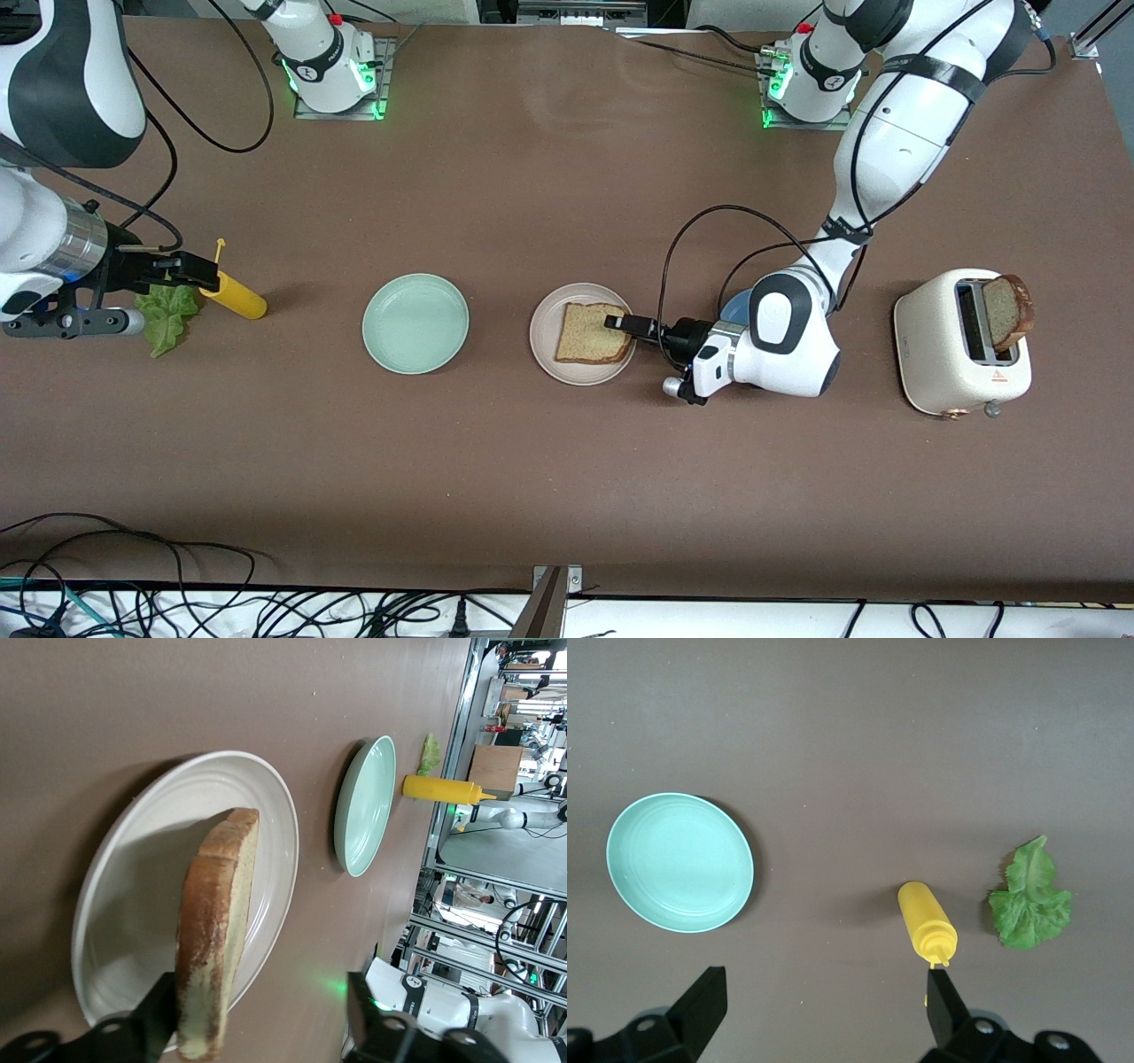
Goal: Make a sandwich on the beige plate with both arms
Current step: 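Release the bread and return the left gripper toward the toaster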
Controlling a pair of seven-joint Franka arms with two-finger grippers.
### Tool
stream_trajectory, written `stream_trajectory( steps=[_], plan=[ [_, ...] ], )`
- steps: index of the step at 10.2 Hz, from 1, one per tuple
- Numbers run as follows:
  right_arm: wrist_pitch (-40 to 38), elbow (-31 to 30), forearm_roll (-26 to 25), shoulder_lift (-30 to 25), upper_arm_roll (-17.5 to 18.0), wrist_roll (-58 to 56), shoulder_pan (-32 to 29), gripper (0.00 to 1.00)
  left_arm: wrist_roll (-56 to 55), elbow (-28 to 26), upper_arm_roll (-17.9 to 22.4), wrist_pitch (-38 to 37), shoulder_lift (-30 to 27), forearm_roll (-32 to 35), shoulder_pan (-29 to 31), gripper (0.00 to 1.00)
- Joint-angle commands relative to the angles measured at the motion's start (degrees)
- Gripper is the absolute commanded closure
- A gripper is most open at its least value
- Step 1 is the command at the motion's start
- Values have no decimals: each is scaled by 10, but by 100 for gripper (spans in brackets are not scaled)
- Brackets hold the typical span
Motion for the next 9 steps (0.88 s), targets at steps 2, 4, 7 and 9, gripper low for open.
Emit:
stream_trajectory(
  steps=[2,4,7,9],
  plan=[
    [-3,0,0,-5,4,0,-4,0,-53,0,6,1,-54,125,0,0],
    [1,0,-2,1,4,1,-5,0,-143,0,6,-6,-94,220,-4,0],
    [2,1,-12,15,-28,-57,-23,0,-255,-6,7,-48,-172,408,4,0],
    [33,0,-22,34,-49,-96,-36,0,-299,-11,7,-61,-215,525,18,0]
  ],
)
